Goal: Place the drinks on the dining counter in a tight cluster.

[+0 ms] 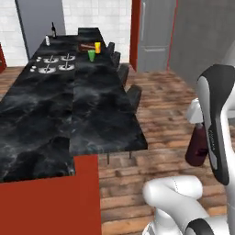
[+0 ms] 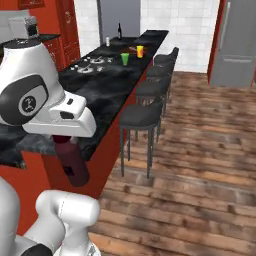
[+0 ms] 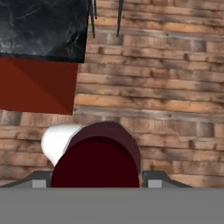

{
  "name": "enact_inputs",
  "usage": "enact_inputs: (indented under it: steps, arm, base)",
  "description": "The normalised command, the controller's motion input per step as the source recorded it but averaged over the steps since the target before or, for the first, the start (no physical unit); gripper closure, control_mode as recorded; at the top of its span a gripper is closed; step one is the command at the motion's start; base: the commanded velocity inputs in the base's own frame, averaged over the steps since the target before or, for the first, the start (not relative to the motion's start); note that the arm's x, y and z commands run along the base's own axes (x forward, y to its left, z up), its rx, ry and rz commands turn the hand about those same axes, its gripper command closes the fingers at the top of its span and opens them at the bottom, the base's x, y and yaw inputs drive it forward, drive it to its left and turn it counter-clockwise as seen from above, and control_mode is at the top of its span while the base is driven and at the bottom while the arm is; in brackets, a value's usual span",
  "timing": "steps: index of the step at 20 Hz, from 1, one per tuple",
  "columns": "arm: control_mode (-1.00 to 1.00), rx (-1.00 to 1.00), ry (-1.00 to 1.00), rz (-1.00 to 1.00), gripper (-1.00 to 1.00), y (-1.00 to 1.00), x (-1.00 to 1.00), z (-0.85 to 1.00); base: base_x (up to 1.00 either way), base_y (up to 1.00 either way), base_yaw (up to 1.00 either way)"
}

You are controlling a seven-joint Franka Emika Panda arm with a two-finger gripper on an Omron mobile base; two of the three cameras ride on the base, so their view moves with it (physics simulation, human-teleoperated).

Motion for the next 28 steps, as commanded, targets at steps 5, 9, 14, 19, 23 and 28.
enact_inputs:
  steps: [5, 9, 14, 19, 23, 28]
  arm:
    - [1.0, 0.0, 0.0, 0.0, 1.0, 0.0, 0.0, 0.0]
    - [1.0, 0.0, 0.0, 0.0, 1.0, 0.0, 0.0, 0.0]
    - [1.0, 0.0, 0.0, 0.0, 1.0, 0.0, 0.0, 0.0]
    - [1.0, 0.0, 0.0, 0.0, 1.0, 0.0, 0.0, 0.0]
    - [1.0, 0.0, 0.0, 0.0, 1.0, 0.0, 0.0, 0.0]
    - [1.0, 0.0, 0.0, 0.0, 1.0, 0.0, 0.0, 0.0]
  base:
    - [0.45, -0.77, 0.74]
    - [0.42, -1.0, 0.63]
    - [0.38, -1.0, 0.55]
    - [0.42, -0.75, 0.68]
    - [0.35, -0.61, 0.75]
    - [0.56, -0.63, 0.64]
